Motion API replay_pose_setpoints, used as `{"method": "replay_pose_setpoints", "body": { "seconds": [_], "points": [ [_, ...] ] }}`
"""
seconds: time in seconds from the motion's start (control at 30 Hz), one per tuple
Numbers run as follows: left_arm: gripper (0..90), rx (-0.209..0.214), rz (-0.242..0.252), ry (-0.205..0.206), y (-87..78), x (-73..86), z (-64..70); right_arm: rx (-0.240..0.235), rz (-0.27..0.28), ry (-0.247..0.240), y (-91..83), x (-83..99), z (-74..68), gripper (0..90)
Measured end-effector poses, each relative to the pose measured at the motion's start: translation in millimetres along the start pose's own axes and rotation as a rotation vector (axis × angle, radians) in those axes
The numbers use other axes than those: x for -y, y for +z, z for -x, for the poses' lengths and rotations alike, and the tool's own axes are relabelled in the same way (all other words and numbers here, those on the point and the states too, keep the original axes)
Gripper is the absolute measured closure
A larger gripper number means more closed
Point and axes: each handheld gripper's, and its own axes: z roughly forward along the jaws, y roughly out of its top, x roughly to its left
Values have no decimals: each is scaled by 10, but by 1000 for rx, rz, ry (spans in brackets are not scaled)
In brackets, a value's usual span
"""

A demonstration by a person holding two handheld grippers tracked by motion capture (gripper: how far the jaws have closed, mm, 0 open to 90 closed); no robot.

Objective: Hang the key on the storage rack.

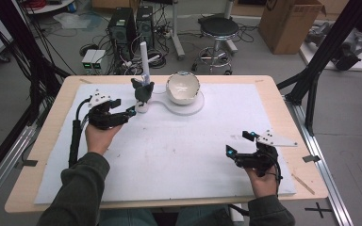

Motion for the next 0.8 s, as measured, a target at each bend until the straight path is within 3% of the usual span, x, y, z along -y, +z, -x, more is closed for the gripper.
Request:
{"method": "replay_pose_setpoints", "body": {
  "seconds": [0.2, 0.43, 0.8],
  "points": [
    [316, 11, 6, 17, -127, 26, 9, -2, -3, -3, 16, -10, -3, 100],
    [278, 55, 16, 18, -253, 67, 11, 3, -13, -6, 33, -1, -7, 100],
    [242, 75, 12, 32, -406, 130, -5, 0, -35, -20, 62, 22, -28, 100]
  ]
}}
